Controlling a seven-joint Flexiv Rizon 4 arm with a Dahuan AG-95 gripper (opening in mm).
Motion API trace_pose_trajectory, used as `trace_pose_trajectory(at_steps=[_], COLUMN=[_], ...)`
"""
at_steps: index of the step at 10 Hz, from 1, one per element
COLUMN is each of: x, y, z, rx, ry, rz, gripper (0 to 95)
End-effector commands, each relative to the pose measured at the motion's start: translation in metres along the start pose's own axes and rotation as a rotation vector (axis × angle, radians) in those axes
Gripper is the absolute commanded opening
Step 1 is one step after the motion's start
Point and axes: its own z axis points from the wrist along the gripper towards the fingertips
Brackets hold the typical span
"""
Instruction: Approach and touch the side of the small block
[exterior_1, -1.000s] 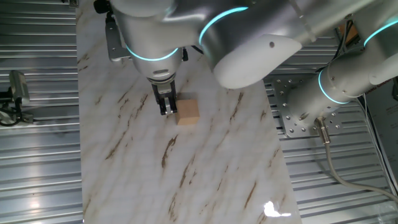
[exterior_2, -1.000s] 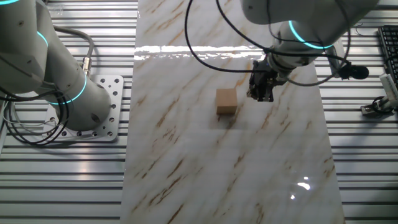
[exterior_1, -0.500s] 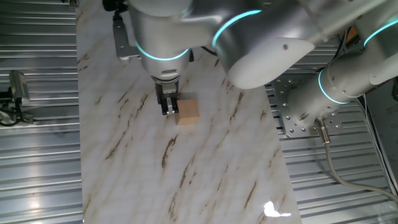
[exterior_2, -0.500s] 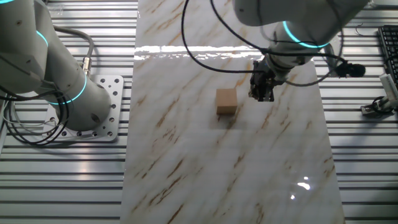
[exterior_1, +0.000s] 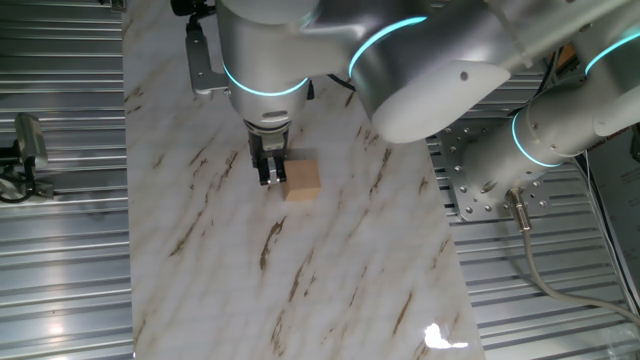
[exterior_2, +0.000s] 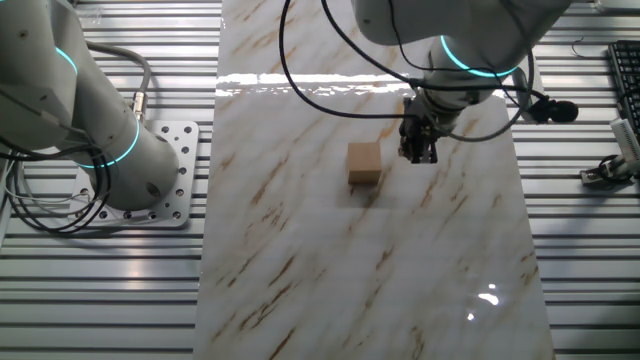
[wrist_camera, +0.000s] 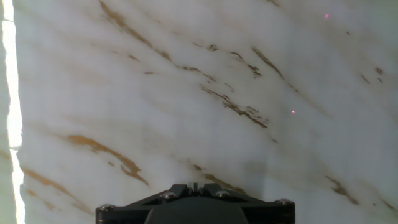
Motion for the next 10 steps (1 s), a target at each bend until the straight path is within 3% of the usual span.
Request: trace_pose_trajectory(at_steps=[1,5,7,10], x=[-0.002,-0.013,-0.016,-0.01], y=[-0.001,-0.007,-0.001,0.006], z=[0.003,0.017,0.023,0.038], rx=[-0.001,-0.011,-0.007,0.001], ry=[0.003,0.002,0.0,-0.034], rz=[-0.008,-0.008,0.016,0.031], gripper=[0.0,0.0,0.0,0.0])
